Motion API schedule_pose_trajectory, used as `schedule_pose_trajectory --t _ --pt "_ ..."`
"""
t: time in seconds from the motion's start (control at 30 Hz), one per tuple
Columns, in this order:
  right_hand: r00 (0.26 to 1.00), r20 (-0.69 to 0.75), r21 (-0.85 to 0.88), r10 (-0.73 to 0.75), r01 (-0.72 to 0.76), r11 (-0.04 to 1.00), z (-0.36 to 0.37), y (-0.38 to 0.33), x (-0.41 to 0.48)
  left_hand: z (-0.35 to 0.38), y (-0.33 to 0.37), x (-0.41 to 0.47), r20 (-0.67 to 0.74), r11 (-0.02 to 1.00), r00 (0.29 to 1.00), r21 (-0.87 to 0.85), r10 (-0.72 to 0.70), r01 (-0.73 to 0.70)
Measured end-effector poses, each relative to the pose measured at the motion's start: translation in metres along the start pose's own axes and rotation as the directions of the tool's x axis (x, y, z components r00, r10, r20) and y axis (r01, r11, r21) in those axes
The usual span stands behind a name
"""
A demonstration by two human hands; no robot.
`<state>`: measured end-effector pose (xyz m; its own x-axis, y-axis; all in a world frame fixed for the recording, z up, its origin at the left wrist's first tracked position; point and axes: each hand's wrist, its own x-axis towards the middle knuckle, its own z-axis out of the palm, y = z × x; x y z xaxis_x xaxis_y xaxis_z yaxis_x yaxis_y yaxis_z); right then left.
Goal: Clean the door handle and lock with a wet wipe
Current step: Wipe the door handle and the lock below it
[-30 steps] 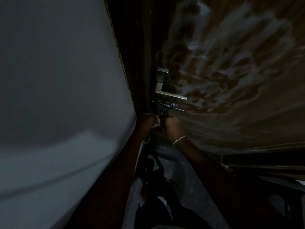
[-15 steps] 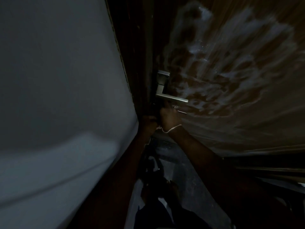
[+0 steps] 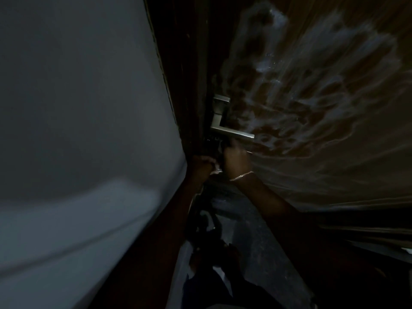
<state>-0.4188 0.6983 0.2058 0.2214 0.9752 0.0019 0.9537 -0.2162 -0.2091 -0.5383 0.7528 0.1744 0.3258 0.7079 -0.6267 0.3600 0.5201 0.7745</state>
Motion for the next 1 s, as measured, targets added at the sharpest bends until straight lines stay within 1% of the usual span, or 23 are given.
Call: schedule_pose_trajectory --t 0.03,0.1,0.2,0.3,0.4,0.5,0.57,0.63,0.7,0.77,0.83,0.9,0.97,1.0 --pt "0.999 -0.045 -0.024 0.016 -0.017 1.000 -0.002 0.009 -0.006 0.001 0.001 -0.001 -0.010 1.000 1.000 -0.026 -0.002 0.002" --pt "0.989 -0.144 -0.002 0.028 -0.029 1.000 -0.004 0.023 -0.016 0.001 0.003 -0.003 -0.014 1.000 1.000 -0.013 0.008 -0.008" --pt "0.977 -0.207 0.050 0.043 -0.033 0.998 -0.001 0.025 -0.022 -0.001 0.002 -0.005 0.026 1.000 1.000 -0.018 -0.003 0.004" --pt "0.982 -0.176 0.105 0.063 -0.045 0.993 -0.001 0.013 -0.013 -0.003 0.003 -0.004 0.026 0.999 1.000 -0.033 -0.015 0.016" --pt "0.991 -0.134 0.078 -0.016 0.027 0.997 -0.006 -0.005 -0.002 -0.001 0.001 -0.004 0.021 0.997 1.000 -0.070 -0.020 0.022" --pt "0.995 -0.081 0.051 -0.055 0.060 0.997 -0.013 -0.013 0.005 0.000 0.002 -0.004 0.006 1.000 1.000 -0.012 -0.003 0.003" --pt "0.998 -0.070 0.036 0.000 0.003 0.999 -0.009 0.001 0.002 0.000 0.002 -0.005 0.002 1.000 1.000 -0.004 0.013 -0.013" --pt "0.986 -0.147 0.095 0.076 -0.063 0.993 -0.007 0.022 -0.011 0.000 0.003 -0.004 0.005 1.000 1.000 0.019 0.005 -0.005" --pt "0.970 -0.212 0.143 0.120 -0.090 0.986 -0.005 0.038 -0.025 0.001 0.004 -0.004 0.014 1.000 1.000 0.024 -0.016 0.015" --pt "0.978 -0.183 0.139 0.102 -0.077 0.987 -0.002 0.039 -0.027 0.001 0.005 -0.004 0.014 1.000 1.000 -0.004 -0.013 0.013" --pt "0.985 -0.145 0.151 0.094 -0.072 0.986 0.002 0.030 -0.020 0.001 0.004 -0.004 0.010 0.999 1.000 0.034 -0.008 0.008" --pt "0.986 -0.124 0.147 0.115 -0.096 0.984 0.004 0.023 -0.017 0.000 0.004 -0.003 0.020 0.997 1.000 0.072 -0.006 0.005" --pt "0.986 -0.126 0.125 0.110 -0.095 0.988 0.003 0.029 -0.022 0.000 0.004 -0.001 0.038 0.996 0.999 0.085 -0.009 0.005" --pt "0.982 -0.149 0.117 0.119 -0.102 0.988 0.002 0.037 -0.026 0.000 0.004 -0.002 0.049 0.996 0.999 0.091 -0.019 0.014"
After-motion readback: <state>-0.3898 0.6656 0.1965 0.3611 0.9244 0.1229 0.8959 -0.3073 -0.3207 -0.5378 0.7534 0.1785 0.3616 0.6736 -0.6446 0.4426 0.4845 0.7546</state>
